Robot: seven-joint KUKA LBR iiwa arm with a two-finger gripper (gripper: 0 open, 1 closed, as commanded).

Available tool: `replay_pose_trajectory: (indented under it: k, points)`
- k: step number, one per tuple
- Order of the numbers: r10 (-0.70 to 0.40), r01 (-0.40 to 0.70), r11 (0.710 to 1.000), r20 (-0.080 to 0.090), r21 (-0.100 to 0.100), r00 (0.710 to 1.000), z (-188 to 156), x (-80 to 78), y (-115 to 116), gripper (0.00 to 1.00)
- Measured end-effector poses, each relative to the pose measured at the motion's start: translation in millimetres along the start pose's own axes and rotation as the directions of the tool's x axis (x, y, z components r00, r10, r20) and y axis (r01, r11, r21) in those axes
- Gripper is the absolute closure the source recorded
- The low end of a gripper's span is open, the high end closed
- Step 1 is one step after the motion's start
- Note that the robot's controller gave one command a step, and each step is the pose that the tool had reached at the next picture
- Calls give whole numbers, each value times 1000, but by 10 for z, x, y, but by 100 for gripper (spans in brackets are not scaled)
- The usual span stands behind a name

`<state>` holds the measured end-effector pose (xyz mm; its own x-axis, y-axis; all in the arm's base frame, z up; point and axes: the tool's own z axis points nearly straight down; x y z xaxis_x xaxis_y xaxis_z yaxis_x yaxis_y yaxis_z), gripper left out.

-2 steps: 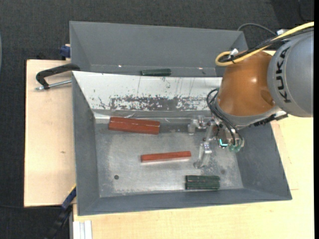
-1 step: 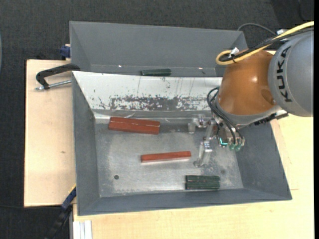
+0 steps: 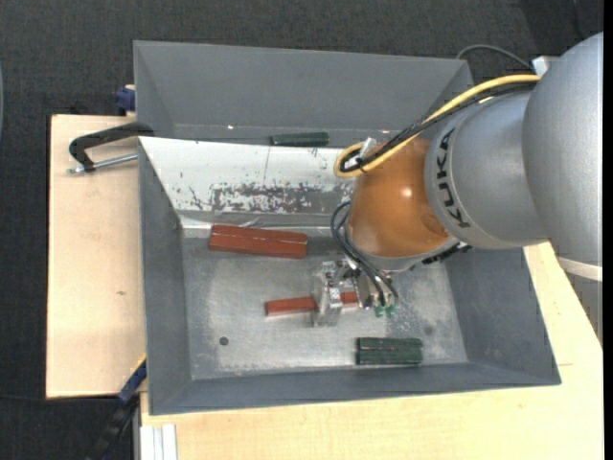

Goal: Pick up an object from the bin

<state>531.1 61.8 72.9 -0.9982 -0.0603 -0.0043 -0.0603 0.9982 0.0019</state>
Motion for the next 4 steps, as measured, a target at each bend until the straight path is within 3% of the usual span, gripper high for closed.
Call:
replay_pose_trajectory:
  k: [1, 2, 3, 4]
  points:
    - [0, 0, 1000, 0, 0, 1000, 0, 0, 0, 100]
    - [-110, 110, 994, 0, 0, 994, -1913, -305, 571, 100]
    - [-120, 120, 993, 6, 0, 993, -2076, -338, 622, 100]
    - [-179, 179, 984, 5, 1, 984, -1735, -226, 721, 100]
